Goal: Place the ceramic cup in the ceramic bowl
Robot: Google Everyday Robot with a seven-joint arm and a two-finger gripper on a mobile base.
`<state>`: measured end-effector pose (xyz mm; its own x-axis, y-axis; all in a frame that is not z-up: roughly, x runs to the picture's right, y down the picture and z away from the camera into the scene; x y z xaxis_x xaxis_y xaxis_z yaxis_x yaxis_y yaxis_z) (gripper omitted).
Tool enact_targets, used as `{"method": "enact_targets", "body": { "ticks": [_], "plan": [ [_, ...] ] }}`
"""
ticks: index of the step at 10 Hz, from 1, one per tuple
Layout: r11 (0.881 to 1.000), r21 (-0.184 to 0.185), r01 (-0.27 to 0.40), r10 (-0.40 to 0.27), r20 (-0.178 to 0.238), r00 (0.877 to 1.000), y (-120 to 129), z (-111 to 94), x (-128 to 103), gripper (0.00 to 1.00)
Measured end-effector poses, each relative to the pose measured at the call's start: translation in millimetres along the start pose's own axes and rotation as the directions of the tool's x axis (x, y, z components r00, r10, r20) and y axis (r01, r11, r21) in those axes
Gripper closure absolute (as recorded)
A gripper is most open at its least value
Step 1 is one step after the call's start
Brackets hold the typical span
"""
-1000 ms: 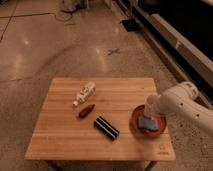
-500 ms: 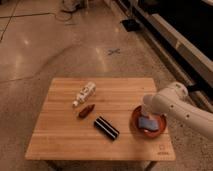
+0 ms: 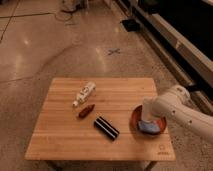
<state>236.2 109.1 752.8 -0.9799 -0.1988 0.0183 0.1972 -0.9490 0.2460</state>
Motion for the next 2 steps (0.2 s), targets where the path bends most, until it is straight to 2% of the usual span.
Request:
{"method": "enact_targets", "body": {
  "ticks": [2],
  "plan": [
    [0.999, -0.004, 0.043, -0.043, -0.059, 0.997, -4.9, -17.7, 16.6, 0.20]
  ]
}}
